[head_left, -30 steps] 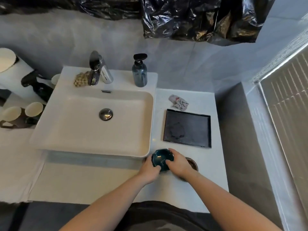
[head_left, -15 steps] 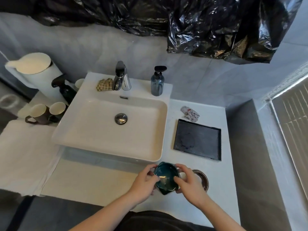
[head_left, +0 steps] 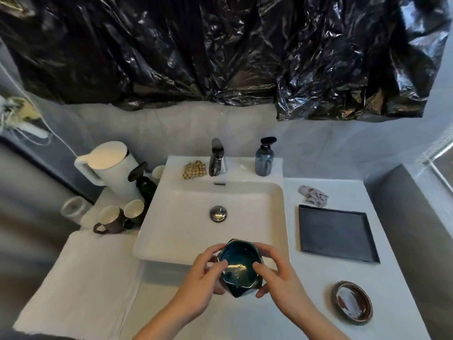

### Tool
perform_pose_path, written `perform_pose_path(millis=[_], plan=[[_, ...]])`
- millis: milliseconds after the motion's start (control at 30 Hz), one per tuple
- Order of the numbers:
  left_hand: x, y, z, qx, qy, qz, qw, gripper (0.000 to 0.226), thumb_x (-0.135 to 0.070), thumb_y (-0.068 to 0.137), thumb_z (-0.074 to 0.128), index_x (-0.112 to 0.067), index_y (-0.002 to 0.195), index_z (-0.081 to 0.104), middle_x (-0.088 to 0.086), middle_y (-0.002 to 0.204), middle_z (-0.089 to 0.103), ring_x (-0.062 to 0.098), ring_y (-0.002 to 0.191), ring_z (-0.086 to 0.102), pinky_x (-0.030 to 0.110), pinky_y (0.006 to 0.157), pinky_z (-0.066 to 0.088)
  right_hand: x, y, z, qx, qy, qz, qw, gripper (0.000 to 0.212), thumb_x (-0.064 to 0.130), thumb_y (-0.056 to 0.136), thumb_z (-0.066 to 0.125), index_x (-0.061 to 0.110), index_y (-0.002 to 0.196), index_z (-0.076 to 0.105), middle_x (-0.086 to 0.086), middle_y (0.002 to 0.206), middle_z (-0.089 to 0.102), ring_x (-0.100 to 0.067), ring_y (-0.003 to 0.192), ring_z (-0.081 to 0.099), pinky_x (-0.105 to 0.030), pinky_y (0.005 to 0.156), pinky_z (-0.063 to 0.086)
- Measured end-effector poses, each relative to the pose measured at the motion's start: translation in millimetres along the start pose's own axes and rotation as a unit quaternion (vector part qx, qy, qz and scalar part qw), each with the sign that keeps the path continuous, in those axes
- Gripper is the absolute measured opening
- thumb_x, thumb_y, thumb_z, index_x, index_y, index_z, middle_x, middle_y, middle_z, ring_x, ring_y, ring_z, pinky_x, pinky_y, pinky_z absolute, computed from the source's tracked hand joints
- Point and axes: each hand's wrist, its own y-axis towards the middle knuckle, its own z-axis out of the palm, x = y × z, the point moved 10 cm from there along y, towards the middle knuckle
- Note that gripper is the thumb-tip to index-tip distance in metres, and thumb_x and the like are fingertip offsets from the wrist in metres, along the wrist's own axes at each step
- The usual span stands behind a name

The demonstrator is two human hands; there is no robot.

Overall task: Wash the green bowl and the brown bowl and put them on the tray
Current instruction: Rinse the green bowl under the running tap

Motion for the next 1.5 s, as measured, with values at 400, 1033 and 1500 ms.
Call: perform_pose_path(millis=[400, 1033, 1500], plan=[[-19.5, 116.9, -85.7, 0.01, -0.011, 0.058, 0.998, 0.027, -0.026, 0.111, 0.05, -0.041, 0.122, 0.07, -0.01, 0.118, 0.074, 0.014, 0.105, 0.07, 0.034, 0.07, 0.064, 16.8, 98.6, 79.4, -0.076, -0.023, -0.027, 0.996, 0.033, 0.01, 0.099, 0.059, 0.031, 0.124, 0.063, 0.004, 0.127, 0.061, -0.022, 0.085, 0.076, -0.036, 0.06, 0.061], [46.2, 247.3, -54.4, -0.022, 0.019, 0.249, 0.968, 0.027, -0.024, 0.109, 0.055, -0.04, 0.115, 0.075, -0.017, 0.105, 0.078, 0.007, 0.098, 0.073, 0.02, 0.085, 0.058, -63.6, 203.1, 63.8, -0.091, -0.157, -0.166, 0.969, 0.042, 0.005, 0.1, 0.052, 0.04, 0.123, 0.055, 0.02, 0.124, 0.06, -0.015, 0.078, 0.073, -0.028, 0.059, 0.057], [21.4, 236.4, -58.0, -0.049, 0.086, 0.309, 0.946, 0.025, -0.029, 0.107, 0.051, -0.031, 0.098, 0.074, -0.005, 0.092, 0.074, 0.017, 0.077, 0.061, 0.029, 0.059, 0.043, -48.9, 183.9, 69.1, -0.095, -0.22, -0.207, 0.949, 0.031, 0.018, 0.104, 0.048, 0.022, 0.135, 0.048, 0.005, 0.128, 0.057, -0.022, 0.094, 0.07, -0.034, 0.067, 0.063]])
